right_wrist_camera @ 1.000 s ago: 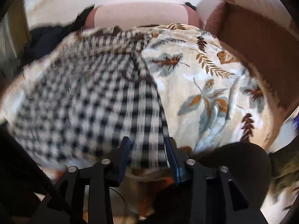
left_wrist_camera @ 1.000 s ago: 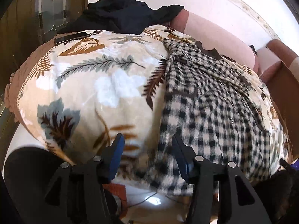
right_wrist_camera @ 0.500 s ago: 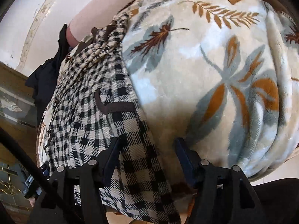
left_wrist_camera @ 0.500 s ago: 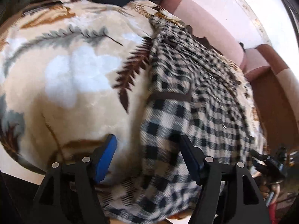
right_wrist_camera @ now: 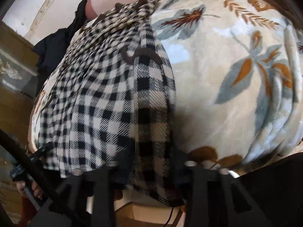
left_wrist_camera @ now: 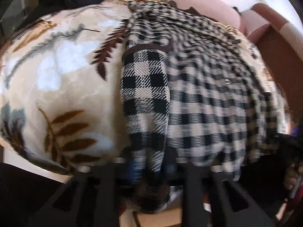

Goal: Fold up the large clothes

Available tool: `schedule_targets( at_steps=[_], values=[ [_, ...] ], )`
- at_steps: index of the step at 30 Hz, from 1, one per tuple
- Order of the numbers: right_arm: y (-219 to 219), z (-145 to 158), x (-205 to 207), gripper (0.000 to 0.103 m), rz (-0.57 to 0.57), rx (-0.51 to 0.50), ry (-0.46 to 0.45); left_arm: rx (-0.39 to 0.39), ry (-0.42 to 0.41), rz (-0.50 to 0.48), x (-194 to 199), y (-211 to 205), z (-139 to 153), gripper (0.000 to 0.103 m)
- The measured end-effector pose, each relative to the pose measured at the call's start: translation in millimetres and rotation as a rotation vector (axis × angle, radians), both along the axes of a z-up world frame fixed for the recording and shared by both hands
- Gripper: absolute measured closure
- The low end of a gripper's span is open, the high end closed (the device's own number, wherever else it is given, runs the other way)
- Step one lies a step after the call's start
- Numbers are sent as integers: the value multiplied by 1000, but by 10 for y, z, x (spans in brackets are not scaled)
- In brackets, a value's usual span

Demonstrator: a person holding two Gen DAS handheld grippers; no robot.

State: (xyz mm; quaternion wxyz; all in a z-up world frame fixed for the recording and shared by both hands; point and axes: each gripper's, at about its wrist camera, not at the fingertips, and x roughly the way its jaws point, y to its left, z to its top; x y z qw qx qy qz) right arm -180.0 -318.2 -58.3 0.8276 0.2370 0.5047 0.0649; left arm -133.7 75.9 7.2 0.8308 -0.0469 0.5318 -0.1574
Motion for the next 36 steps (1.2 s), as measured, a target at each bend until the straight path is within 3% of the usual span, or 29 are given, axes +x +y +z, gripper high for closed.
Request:
schedule_targets(
  at_steps=[1,3,13,17,23,30,36],
  values=[
    [21,24,11,92,16,1,-5,-20,5,3,8,21,37,94],
    [40,106,25,94,39,17,-21,-70,12,1,20,61,119,94],
    [-165,881,489,95,37,136,-238,-288,-88,-16,454,124,823,94],
    [-172,1072,856,95,1,115,-291,-278,-172,1,824,41,1036,94],
    [-291,1210,1532,94,-85,105,-320,-254,-218,79,1597,-57,1148,94],
    [-415,1212,2310,94,-161,35,-292,-190,-209,138,2444,-173,1025,94],
    [-592,955,2854,94,-190,39,-235,-185,-159,140,2983,-253,731,94]
  ],
)
